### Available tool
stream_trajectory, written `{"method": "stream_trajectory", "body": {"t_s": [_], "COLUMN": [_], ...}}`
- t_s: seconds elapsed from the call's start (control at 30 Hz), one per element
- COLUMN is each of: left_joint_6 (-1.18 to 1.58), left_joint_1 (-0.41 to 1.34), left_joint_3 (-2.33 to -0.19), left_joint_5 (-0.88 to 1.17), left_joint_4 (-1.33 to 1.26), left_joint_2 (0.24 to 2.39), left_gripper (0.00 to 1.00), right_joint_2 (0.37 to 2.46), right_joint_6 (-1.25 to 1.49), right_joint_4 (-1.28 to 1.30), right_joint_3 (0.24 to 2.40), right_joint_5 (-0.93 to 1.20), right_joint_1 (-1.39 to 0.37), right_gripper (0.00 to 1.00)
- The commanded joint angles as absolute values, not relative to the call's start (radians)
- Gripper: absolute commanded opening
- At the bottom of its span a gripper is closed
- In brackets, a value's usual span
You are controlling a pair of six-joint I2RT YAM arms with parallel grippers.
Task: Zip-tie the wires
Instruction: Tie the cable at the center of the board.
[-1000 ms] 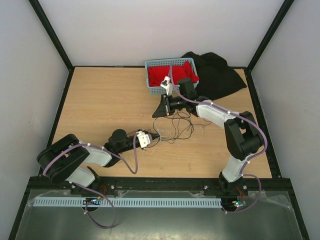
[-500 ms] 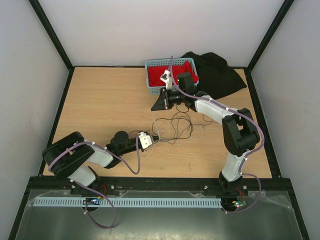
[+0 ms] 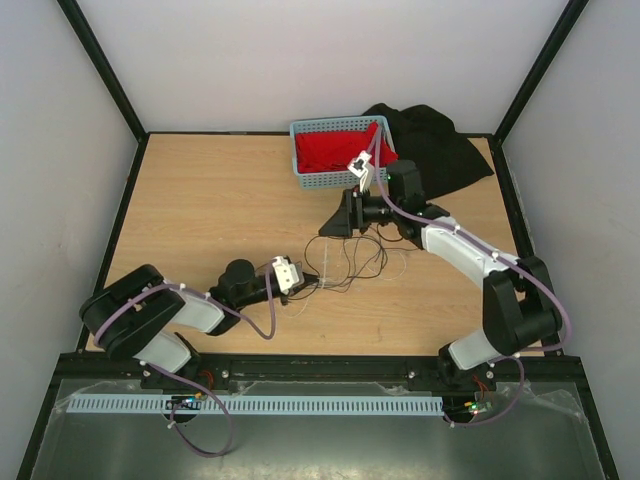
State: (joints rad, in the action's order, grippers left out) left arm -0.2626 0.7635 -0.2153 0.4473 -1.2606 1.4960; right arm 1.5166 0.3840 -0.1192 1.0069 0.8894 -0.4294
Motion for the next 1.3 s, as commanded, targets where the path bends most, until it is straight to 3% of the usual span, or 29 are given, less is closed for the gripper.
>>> {"method": "stream_trajectory", "body": {"t_s": [0.0,0.27,0.43,0.67,0.87,1.03,1.1,1.17,1.27], "left_joint_6": [-0.212,-0.155,-0.109,-0.062,-0.055,-0.053,-0.056,-0.041,0.015], "left_joint_1": [0.751,0.743,0.742,0.744,0.744,0.744,0.741,0.724,0.674], "left_joint_3": [-0.230,-0.243,-0.271,-0.306,-0.311,-0.316,-0.303,-0.282,-0.244], "left_joint_5": [0.480,0.476,0.480,0.500,0.502,0.487,0.460,0.441,0.441], "left_joint_4": [-1.282,-1.280,-1.280,-1.279,-1.281,-1.281,-1.281,-1.280,-1.280], "left_joint_2": [1.467,1.461,1.466,1.479,1.499,1.505,1.493,1.459,1.378], "left_gripper": [0.00,0.00,0.00,0.00,0.00,0.01,0.11,0.35,0.55], "right_joint_2": [1.452,1.380,1.364,1.375,1.378,1.390,1.389,1.388,1.392], "right_joint_6": [0.351,0.431,0.515,0.517,0.522,0.522,0.518,0.510,0.491], "right_joint_4": [-0.164,-0.328,-0.511,-0.563,-0.577,-0.578,-0.572,-0.562,-0.544], "right_joint_3": [0.946,0.795,0.669,0.624,0.627,0.631,0.637,0.646,0.659], "right_joint_5": [0.889,0.931,0.935,0.877,0.866,0.881,0.880,0.885,0.889], "right_joint_1": [-0.430,-0.433,-0.476,-0.515,-0.516,-0.517,-0.516,-0.517,-0.517], "right_gripper": [0.73,0.74,0.67,0.59,0.33,0.00,0.00,0.00,0.00]}}
